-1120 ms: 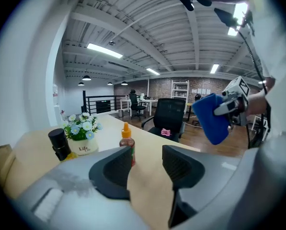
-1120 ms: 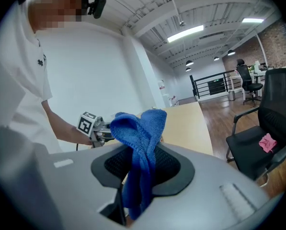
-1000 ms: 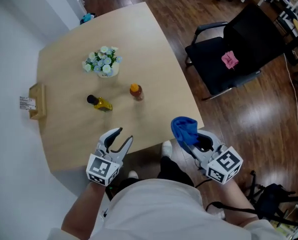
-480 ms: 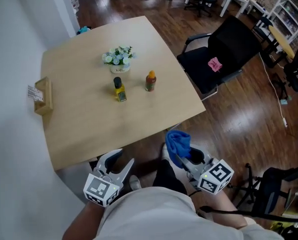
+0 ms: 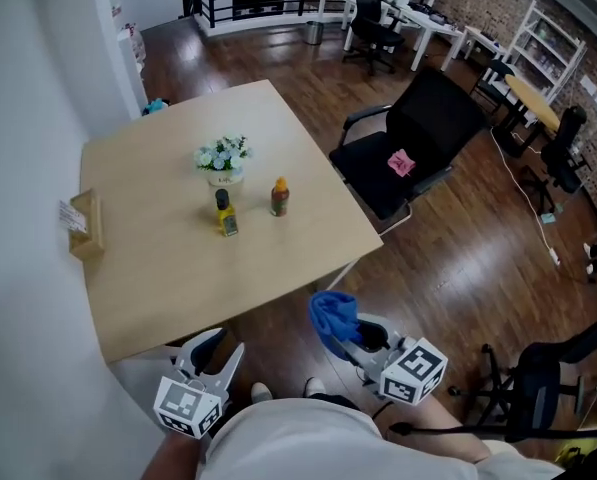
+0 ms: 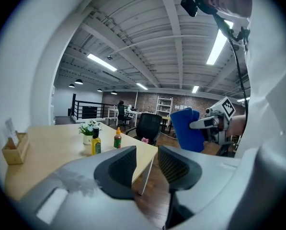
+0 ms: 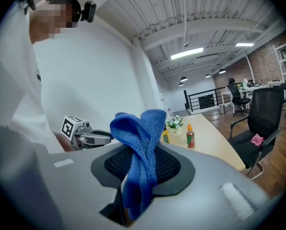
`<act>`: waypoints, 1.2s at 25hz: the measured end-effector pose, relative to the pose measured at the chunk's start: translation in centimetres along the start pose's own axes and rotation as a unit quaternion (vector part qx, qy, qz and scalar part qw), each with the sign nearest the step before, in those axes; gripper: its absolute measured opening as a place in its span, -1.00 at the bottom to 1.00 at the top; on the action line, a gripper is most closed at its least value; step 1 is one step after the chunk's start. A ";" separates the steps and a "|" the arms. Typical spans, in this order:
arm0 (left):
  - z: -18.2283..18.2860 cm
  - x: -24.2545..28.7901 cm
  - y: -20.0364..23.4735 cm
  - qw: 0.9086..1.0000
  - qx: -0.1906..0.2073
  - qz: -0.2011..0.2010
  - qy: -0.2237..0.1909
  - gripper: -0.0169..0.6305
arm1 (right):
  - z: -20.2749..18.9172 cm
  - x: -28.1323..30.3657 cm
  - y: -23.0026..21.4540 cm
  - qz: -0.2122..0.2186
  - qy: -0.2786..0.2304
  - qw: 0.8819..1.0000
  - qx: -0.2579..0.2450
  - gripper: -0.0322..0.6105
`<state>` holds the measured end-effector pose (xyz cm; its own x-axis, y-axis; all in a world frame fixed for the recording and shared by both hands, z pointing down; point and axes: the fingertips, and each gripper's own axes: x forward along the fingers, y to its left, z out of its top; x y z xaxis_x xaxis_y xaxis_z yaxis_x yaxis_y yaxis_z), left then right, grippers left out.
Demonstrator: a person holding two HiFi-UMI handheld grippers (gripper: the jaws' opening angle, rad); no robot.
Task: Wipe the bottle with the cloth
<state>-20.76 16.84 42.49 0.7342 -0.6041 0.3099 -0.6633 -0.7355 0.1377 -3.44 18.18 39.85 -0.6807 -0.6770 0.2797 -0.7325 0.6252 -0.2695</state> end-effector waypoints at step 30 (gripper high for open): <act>3.2 -1.6 -8.1 1.000 0.019 0.002 -0.010 -0.49 | 0.8 -5.3 1.3 0.061 0.000 0.997 -0.042 -0.53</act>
<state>-16.12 22.79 37.86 0.7350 -0.6125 0.2909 -0.6602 -0.7442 0.1010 -0.81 22.28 37.24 -0.7647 -0.5938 0.2503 -0.6424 0.7334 -0.2224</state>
